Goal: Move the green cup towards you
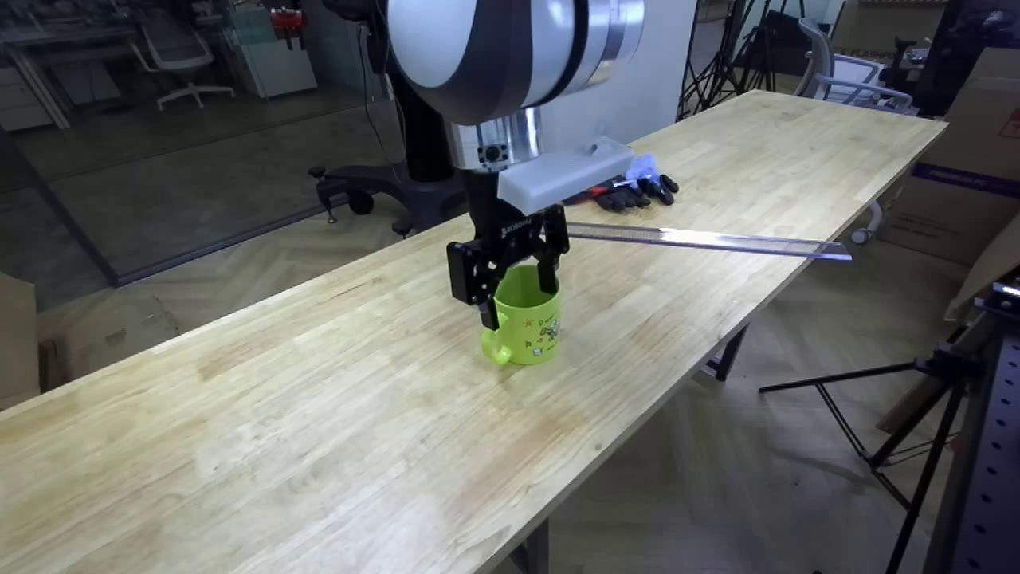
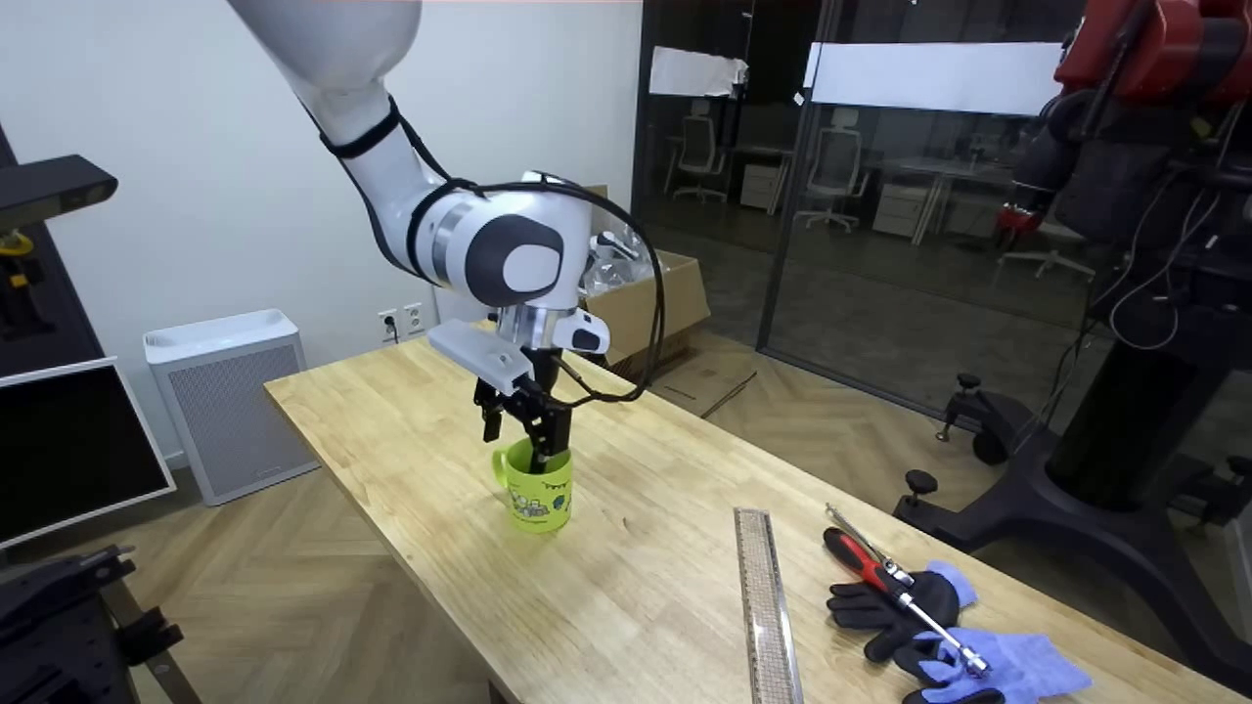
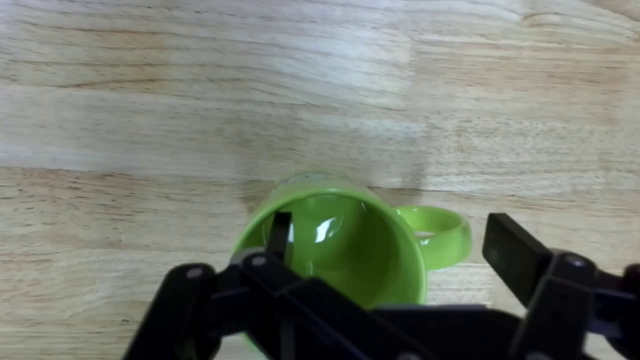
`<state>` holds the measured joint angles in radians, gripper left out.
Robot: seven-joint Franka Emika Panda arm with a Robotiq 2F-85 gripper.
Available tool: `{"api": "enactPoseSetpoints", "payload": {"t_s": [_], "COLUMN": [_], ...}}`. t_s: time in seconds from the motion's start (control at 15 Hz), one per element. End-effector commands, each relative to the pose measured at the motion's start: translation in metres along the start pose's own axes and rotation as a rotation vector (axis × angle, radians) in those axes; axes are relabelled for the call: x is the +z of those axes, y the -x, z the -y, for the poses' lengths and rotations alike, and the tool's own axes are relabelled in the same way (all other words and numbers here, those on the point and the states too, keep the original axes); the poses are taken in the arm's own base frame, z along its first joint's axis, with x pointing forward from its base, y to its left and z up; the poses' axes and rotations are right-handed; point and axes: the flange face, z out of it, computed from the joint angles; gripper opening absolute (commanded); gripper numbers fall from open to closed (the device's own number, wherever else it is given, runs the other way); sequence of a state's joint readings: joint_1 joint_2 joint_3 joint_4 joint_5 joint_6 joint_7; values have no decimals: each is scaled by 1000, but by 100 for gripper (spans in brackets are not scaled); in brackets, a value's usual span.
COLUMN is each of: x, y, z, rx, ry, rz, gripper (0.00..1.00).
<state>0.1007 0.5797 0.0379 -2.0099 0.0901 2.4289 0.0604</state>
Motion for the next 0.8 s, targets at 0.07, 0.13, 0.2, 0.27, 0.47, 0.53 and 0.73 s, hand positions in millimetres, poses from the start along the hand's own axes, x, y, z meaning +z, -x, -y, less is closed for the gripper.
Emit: {"api": "enactPoseSetpoints", "payload": {"t_s": [0.07, 0.13, 0.2, 0.27, 0.47, 0.53, 0.73], "x": [-33, -39, -46, -52, -67, -53, -62], "y": [17, 20, 22, 26, 36, 21, 28], "z": [-3, -4, -4, -4, -3, -3, -2], "rx": [19, 15, 14, 7, -27, -18, -28], "ry": [54, 60, 63, 55, -1, 26, 12], "rz": [-50, -60, -70, -67, -47, -51, -50], "gripper": [100, 100, 100, 100, 100, 100, 100]}}
